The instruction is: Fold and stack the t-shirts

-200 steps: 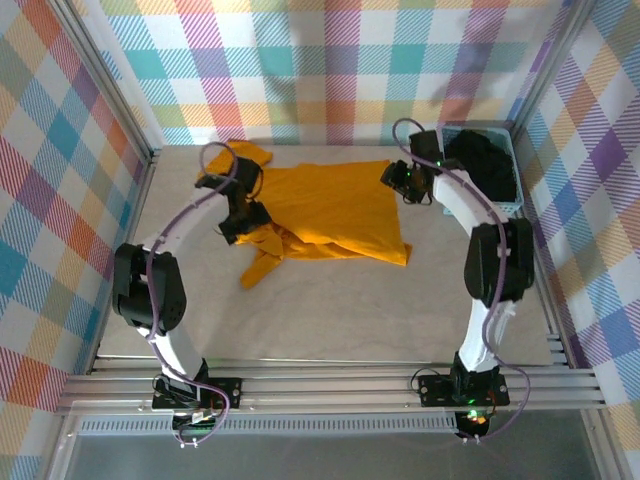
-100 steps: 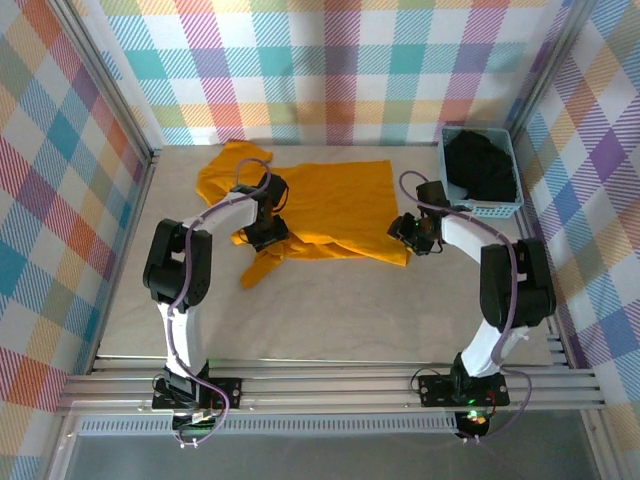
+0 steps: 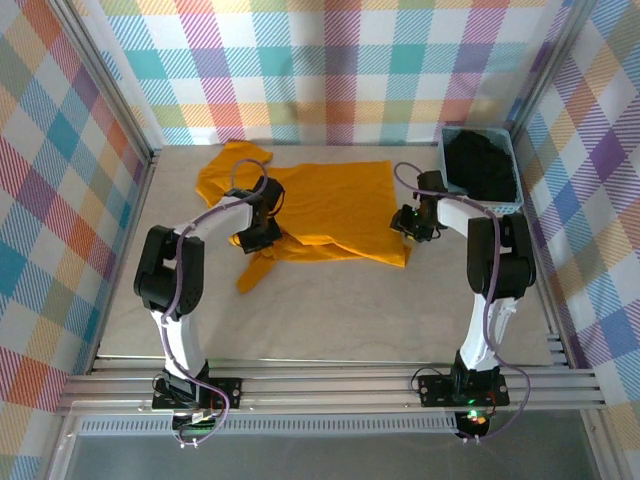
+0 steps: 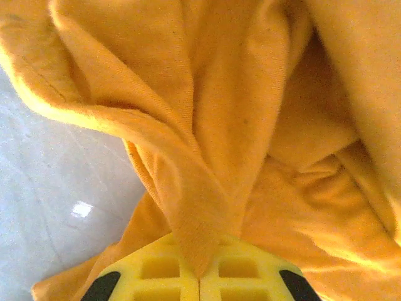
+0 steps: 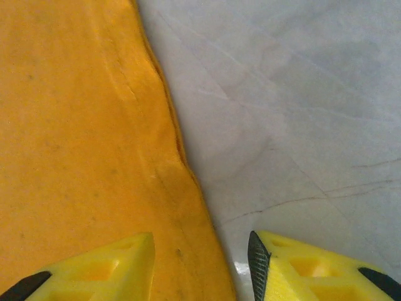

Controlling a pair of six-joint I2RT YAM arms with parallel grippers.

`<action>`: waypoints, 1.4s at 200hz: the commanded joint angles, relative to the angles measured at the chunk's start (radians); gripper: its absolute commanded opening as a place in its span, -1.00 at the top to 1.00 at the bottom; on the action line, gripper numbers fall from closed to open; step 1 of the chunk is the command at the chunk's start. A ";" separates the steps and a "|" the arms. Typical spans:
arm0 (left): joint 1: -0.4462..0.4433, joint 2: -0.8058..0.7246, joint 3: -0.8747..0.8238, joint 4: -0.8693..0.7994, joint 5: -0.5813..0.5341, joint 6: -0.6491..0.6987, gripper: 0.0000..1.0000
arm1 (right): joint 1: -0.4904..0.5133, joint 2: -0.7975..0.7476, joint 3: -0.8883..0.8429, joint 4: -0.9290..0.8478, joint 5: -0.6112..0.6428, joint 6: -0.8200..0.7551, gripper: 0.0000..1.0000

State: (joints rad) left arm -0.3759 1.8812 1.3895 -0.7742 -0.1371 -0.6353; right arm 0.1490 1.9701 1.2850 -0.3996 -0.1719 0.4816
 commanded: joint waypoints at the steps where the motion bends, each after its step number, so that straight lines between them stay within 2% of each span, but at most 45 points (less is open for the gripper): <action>1: 0.017 -0.076 -0.037 -0.049 -0.016 -0.019 1.00 | 0.009 0.018 -0.001 -0.013 -0.070 0.001 0.16; 36: 0.048 -0.122 -0.079 -0.051 0.002 -0.036 1.00 | 0.024 -0.019 -0.022 0.005 -0.118 0.056 0.45; 47: 0.059 -0.135 -0.093 -0.050 0.008 -0.042 1.00 | 0.029 -0.032 -0.028 0.004 -0.110 0.064 0.54; 61: 0.074 -0.160 -0.107 -0.051 0.010 -0.049 1.00 | 0.031 -0.054 -0.030 -0.007 -0.089 0.072 0.79; 81: 0.100 -0.205 -0.135 -0.064 0.004 -0.053 1.00 | 0.030 -0.096 -0.022 -0.048 -0.025 0.071 1.00; 122: 0.197 -0.312 -0.219 -0.084 -0.028 -0.047 1.00 | 0.031 -0.186 0.054 -0.137 0.044 0.051 1.00; 188: 0.355 -0.301 -0.232 -0.080 -0.115 0.010 1.00 | 0.027 -0.175 0.281 -0.207 0.094 0.102 1.00; 233: 0.388 -0.162 -0.171 -0.082 -0.215 0.080 0.92 | 0.007 0.055 0.541 -0.342 0.047 0.146 1.00; 271: 0.405 -0.071 -0.116 -0.067 -0.282 0.069 0.91 | -0.028 0.339 0.885 -0.439 0.020 0.194 1.00; 280: 0.405 -0.056 -0.098 -0.069 -0.285 0.052 0.84 | -0.034 0.414 0.989 -0.457 0.015 0.195 1.00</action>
State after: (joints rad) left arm -0.0010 1.7931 1.2331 -0.8272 -0.3161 -0.5777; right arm 0.1585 2.2375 2.0674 -0.7578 -0.1699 0.6361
